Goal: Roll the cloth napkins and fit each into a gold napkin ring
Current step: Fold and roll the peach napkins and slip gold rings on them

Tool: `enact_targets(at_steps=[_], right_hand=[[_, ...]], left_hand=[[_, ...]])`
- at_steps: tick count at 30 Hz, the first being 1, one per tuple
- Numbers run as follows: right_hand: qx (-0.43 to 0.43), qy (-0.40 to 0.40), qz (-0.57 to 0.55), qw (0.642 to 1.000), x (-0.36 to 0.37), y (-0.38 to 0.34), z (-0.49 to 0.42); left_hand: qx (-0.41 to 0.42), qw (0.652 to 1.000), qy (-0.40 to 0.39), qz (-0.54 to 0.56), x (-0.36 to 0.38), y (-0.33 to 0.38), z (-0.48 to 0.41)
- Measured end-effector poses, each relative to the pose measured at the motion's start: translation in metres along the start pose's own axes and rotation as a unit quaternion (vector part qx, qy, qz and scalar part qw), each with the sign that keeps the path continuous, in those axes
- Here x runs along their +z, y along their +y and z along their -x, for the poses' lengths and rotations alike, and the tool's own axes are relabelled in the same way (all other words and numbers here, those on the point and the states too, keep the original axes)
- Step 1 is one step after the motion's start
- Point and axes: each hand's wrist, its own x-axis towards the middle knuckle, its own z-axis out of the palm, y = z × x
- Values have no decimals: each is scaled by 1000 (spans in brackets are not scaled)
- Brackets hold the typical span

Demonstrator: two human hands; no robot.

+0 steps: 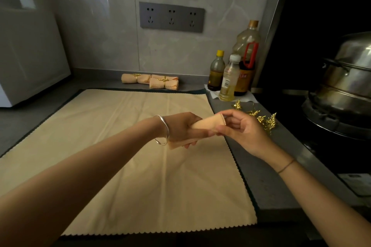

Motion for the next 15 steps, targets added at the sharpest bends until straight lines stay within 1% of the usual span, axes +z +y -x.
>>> enact_targets(at_steps=[2, 3, 6, 7, 10, 11, 13, 15], right_hand=[[3, 0, -9, 1000, 0, -3, 0], [4, 5, -13, 1000, 0, -4, 0], [12, 21, -41, 999, 1, -3, 1], [18, 28, -49, 998, 1, -1, 1], [37, 50, -55, 997, 4, 2, 4], [45, 53, -56, 996, 4, 2, 4], [64, 44, -67, 995, 1, 4, 7], [86, 39, -94, 991, -6, 6, 12]], left_hand=[[7, 1000, 15, 11, -1, 0, 2], [18, 999, 40, 8, 0, 0, 2], [72, 988, 130, -51, 7, -1, 3], [82, 984, 147, -50, 10, -1, 3], [85, 984, 158, 19, 17, -3, 0], [88, 983, 157, 25, 19, -3, -2], [97, 982, 156, 39, 22, -4, -9], [92, 980, 155, 78, 25, -3, -17]])
